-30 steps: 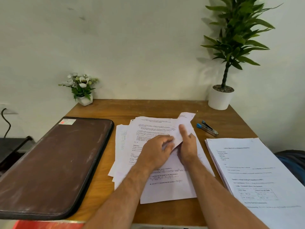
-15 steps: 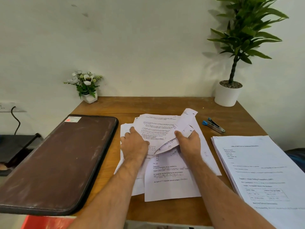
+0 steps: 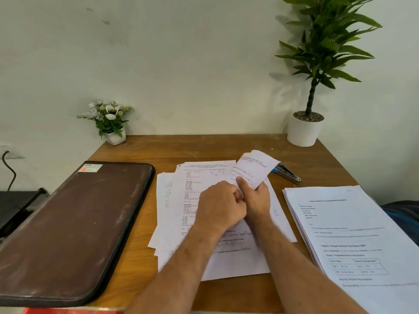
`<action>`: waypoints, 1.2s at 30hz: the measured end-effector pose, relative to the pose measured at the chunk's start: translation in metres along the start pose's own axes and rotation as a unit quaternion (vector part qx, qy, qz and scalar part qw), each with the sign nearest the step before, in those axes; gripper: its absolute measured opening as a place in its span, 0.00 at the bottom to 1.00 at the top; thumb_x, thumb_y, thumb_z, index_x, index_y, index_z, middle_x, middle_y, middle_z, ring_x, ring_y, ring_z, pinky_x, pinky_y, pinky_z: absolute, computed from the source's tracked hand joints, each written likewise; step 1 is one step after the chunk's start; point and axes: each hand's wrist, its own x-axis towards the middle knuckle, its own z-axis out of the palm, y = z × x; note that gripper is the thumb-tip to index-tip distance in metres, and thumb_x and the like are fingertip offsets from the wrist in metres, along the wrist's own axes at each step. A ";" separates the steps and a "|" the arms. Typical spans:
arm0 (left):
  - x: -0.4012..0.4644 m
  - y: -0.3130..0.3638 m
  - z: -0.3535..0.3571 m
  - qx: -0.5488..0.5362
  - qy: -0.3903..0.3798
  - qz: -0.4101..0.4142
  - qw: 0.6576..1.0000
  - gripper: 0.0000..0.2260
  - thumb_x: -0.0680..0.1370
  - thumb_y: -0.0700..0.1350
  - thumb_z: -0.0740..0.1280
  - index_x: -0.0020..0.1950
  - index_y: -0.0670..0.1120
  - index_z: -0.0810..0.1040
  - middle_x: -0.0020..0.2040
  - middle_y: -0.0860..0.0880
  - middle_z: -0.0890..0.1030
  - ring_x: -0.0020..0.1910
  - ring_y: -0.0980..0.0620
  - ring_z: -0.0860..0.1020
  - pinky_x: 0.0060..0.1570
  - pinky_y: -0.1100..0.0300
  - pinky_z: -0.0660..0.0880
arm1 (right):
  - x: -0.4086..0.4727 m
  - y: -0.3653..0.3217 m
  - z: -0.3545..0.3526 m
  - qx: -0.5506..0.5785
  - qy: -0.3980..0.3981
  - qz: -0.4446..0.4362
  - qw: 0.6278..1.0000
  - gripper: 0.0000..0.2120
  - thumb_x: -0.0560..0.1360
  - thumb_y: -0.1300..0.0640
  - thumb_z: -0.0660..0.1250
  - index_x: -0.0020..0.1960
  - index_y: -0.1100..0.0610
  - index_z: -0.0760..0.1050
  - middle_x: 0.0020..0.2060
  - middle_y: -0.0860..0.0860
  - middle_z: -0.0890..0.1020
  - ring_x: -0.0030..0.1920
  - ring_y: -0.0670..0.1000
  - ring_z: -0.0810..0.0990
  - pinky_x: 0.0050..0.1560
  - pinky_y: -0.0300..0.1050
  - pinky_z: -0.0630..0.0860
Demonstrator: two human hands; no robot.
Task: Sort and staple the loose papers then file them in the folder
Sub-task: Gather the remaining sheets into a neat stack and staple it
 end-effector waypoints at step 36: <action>0.017 -0.031 -0.014 -0.140 0.071 -0.161 0.974 0.09 0.78 0.53 0.66 0.52 0.54 0.85 0.52 0.55 0.85 0.54 0.51 0.81 0.52 0.59 0.75 | 0.010 0.002 -0.008 0.006 -0.011 0.034 0.999 0.13 0.74 0.54 0.75 0.51 0.43 0.72 0.49 0.49 0.83 0.49 0.55 0.85 0.50 0.63 0.83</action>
